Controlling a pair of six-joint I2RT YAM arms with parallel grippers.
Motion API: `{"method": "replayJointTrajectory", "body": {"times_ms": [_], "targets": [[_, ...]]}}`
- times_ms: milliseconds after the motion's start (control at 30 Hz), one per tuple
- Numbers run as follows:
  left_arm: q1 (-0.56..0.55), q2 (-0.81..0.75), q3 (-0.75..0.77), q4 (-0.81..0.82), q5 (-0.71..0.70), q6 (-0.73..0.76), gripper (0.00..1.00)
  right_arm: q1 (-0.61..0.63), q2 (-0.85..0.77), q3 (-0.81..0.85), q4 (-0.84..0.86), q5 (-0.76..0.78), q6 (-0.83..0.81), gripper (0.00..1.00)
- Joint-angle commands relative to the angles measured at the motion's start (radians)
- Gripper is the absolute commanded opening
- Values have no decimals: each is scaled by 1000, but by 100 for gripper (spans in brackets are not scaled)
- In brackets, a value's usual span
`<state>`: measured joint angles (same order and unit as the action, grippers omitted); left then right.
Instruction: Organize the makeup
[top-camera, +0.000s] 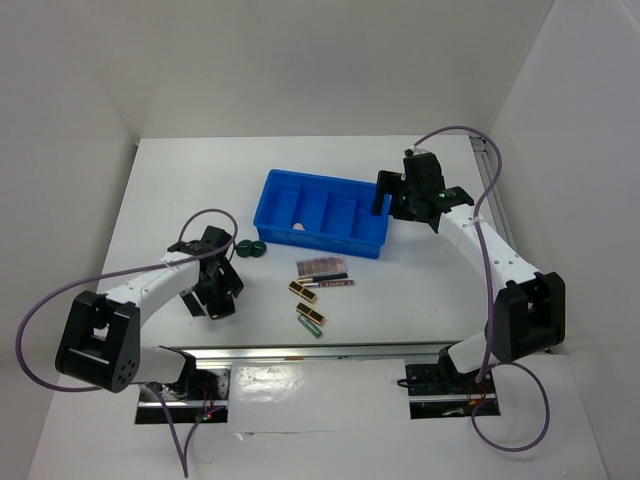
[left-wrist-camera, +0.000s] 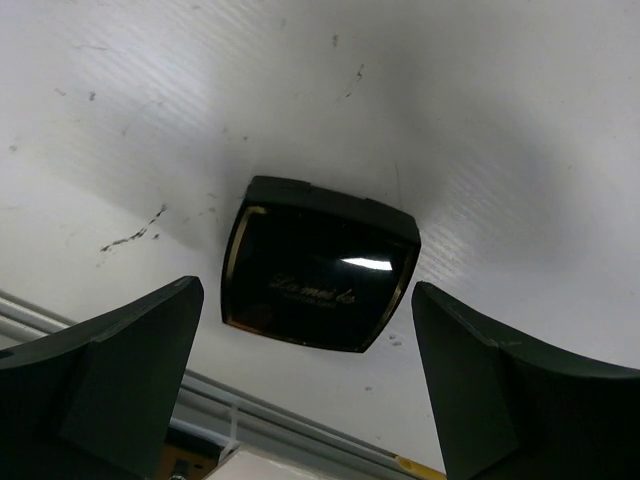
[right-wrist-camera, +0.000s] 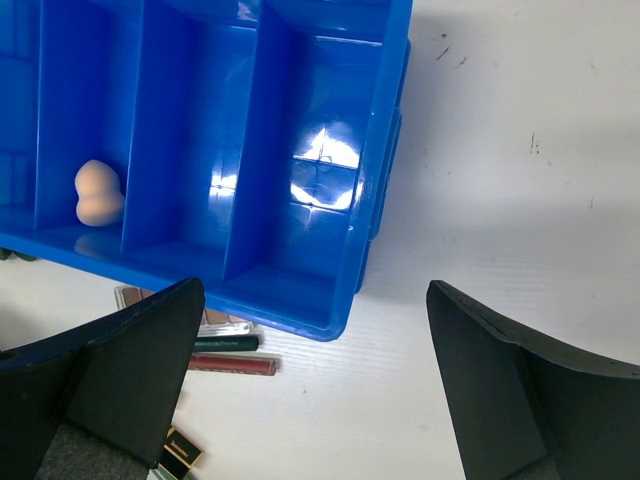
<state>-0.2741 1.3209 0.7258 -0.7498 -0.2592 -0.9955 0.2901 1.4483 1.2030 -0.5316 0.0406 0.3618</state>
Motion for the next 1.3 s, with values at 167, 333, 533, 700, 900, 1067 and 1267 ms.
{"method": "replayJointTrajectory", "body": {"times_ms": [167,333,533,700,900,1067,1267], "targets": [[9,38,-37,110,58,51,95,-5,-2,15,30,-2,-9,100],[9,47,-37,119,58,38,75,-5,-2,15,30,-2,-9,100],[9,-38,-17,113,48,60,51,-5,7,24,30,-11,-9,100],[9,-133,112,1,-8,96,44,-5,17,33,30,-11,-9,100],[-13,-108,401,-23,-8,257,43,-5,26,43,30,-11,-9,100],[-71,116,677,-13,-29,342,42,-5,26,52,30,18,-9,100],[-125,460,996,-51,-20,399,42,-5,15,52,21,36,-9,100]]}}
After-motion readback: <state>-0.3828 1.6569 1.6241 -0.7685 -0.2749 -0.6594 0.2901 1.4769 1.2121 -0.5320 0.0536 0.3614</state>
